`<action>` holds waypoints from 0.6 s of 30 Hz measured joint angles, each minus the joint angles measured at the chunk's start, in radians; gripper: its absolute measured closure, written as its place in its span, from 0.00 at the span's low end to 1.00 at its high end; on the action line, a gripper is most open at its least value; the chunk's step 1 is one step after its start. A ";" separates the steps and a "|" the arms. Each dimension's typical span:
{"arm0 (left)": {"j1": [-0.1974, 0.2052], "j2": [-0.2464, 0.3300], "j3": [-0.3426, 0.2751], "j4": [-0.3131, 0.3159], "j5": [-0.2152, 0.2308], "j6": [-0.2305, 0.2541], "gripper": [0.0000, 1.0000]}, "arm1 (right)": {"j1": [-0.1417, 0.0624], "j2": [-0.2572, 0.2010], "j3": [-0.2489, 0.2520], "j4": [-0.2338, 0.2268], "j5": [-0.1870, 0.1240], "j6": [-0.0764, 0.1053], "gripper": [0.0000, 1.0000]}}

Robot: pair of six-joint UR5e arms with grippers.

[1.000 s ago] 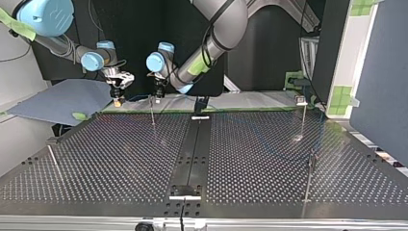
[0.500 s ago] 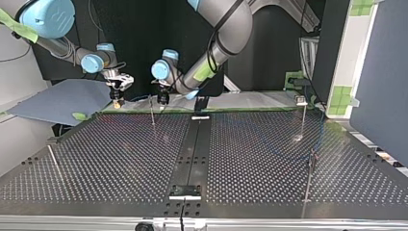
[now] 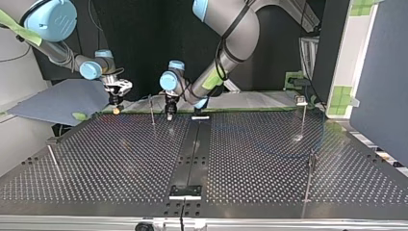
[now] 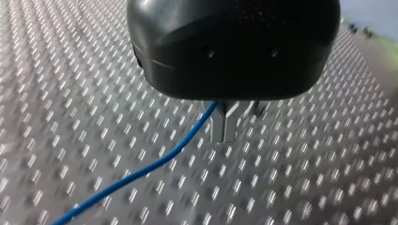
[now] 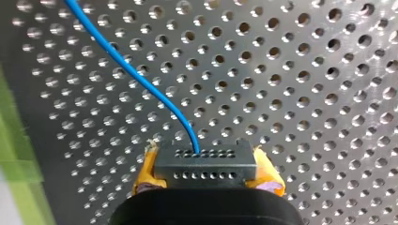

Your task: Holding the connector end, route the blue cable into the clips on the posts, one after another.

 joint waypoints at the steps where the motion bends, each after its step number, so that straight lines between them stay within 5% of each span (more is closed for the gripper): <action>1: 0.007 0.000 0.001 0.000 0.003 -0.001 1.00 | 0.000 0.001 -0.007 0.002 -0.002 0.001 1.00; 18: 0.016 0.000 0.007 -0.033 0.024 -0.001 0.96 | 0.000 0.008 -0.053 0.015 -0.031 0.004 1.00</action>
